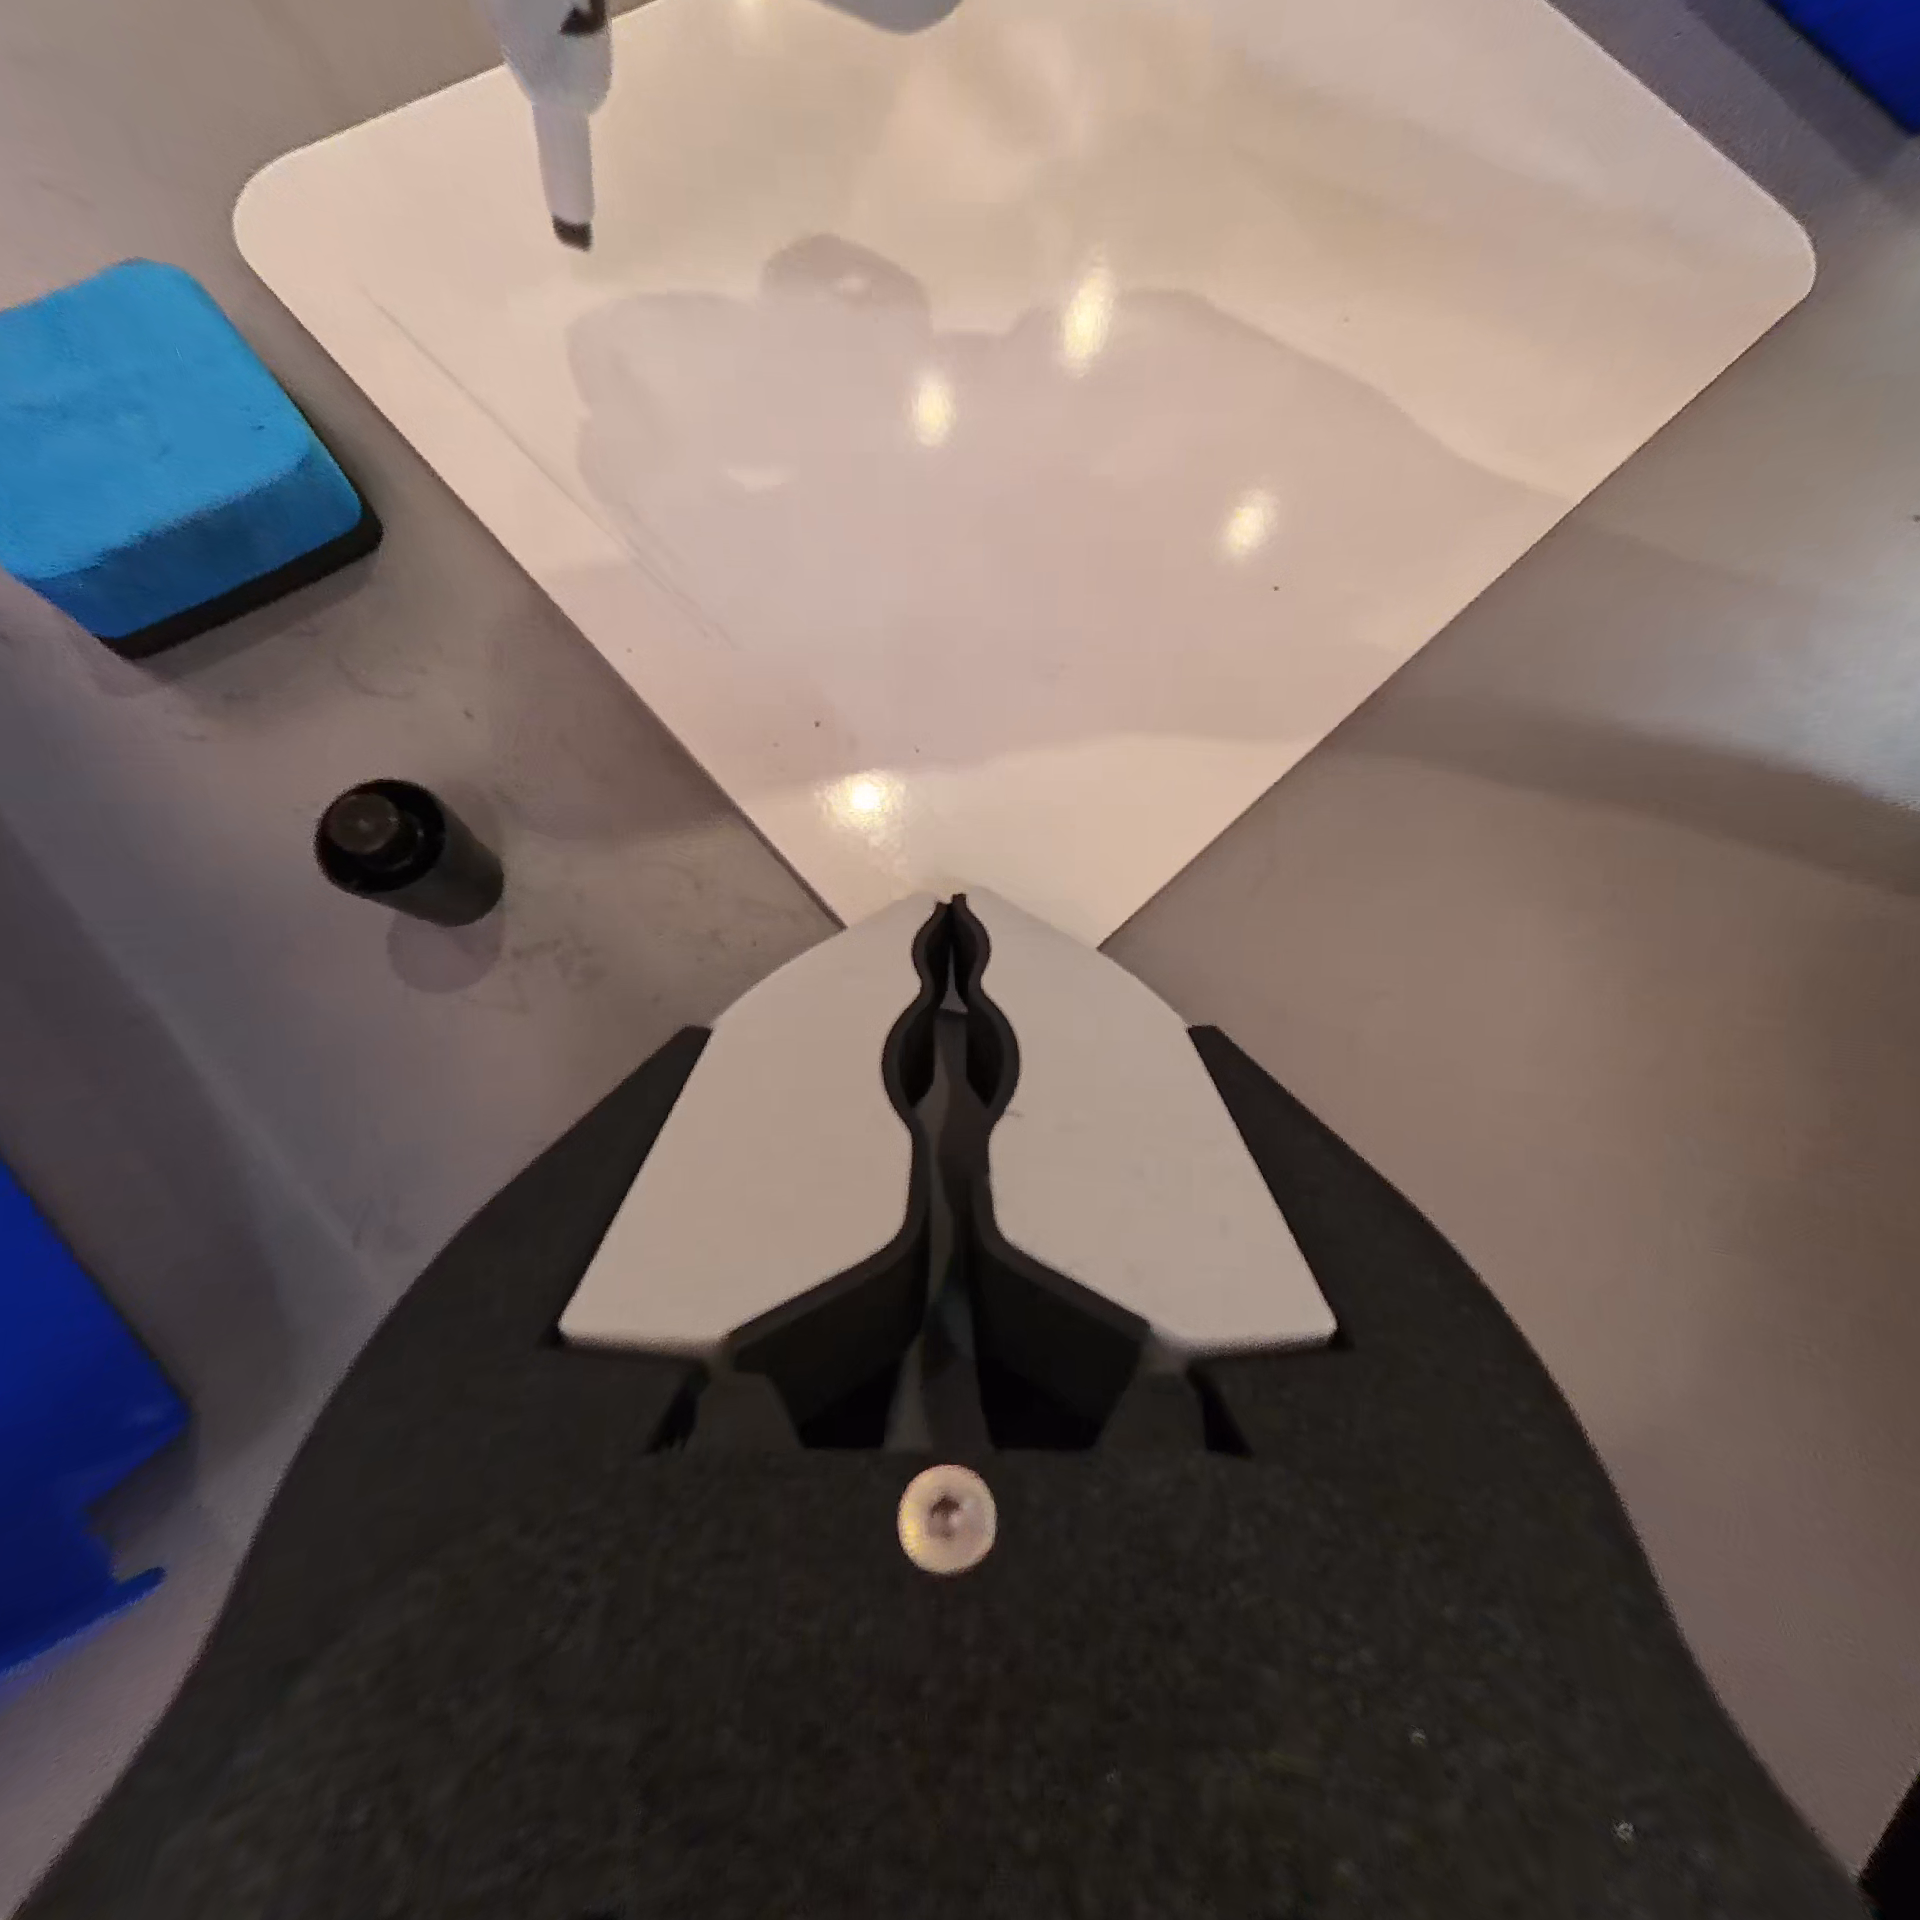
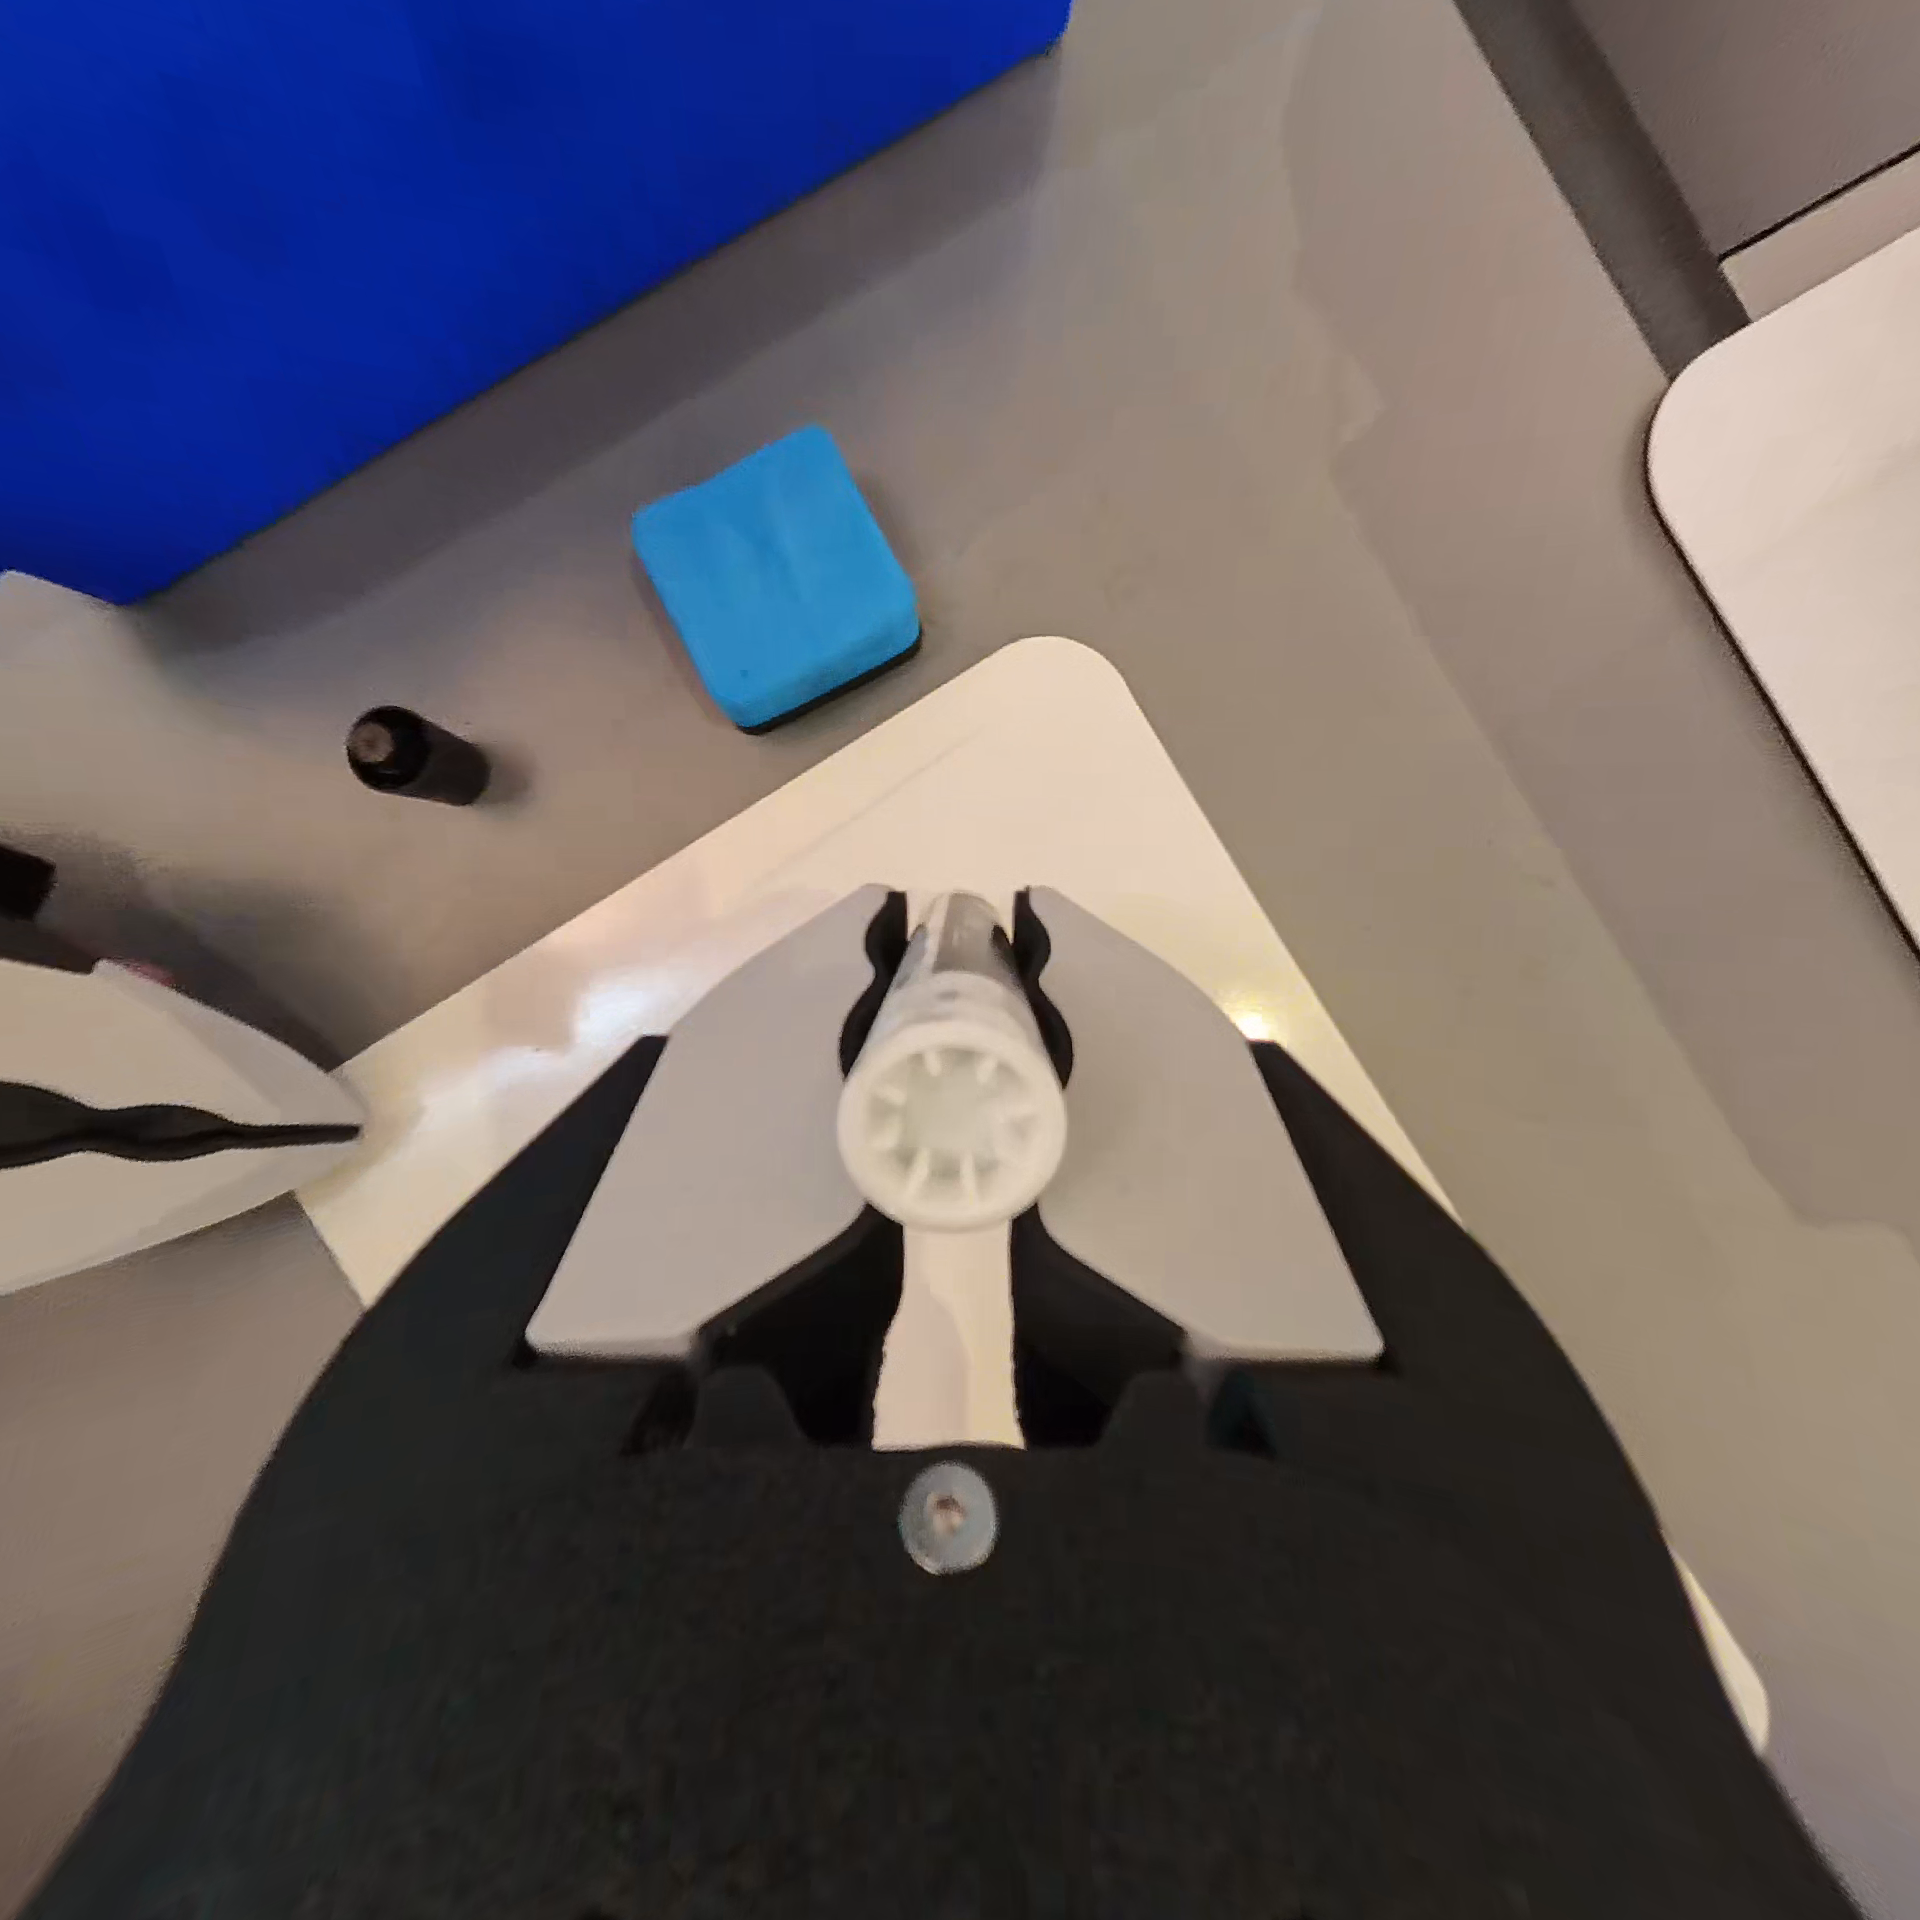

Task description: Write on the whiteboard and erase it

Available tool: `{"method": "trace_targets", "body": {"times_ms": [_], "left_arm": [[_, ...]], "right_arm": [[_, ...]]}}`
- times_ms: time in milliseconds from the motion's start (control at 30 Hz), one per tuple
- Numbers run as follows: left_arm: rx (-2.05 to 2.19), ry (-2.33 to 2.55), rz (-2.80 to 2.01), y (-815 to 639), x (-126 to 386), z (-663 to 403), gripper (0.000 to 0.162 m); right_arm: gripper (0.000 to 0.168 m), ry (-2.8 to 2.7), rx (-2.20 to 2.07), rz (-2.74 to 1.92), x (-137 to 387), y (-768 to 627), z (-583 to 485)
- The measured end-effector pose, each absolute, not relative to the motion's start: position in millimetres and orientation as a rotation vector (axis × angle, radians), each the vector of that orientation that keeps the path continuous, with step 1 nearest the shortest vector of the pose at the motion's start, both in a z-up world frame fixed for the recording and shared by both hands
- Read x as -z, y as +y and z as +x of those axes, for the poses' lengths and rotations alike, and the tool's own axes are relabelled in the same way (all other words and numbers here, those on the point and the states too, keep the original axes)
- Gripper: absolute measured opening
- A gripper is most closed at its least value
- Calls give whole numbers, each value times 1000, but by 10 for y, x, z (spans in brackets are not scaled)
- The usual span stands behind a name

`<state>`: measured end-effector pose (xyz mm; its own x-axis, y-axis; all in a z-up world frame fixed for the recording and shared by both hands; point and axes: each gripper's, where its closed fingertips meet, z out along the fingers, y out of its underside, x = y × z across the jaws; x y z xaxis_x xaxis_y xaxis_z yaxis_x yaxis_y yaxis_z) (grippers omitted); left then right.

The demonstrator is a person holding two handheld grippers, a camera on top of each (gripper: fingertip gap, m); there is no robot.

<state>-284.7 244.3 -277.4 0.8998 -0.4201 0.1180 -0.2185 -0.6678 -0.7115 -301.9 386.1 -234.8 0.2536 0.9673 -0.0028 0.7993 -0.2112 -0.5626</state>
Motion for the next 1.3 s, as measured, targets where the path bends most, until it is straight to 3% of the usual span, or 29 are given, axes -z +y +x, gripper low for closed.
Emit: {"method": "trace_targets", "body": {"times_ms": [1300], "left_arm": [[355,482,-2314,2420,2776,-2827,0]], "right_arm": [[20,-1700,-382,-2054,2455,3877,-3212]]}}
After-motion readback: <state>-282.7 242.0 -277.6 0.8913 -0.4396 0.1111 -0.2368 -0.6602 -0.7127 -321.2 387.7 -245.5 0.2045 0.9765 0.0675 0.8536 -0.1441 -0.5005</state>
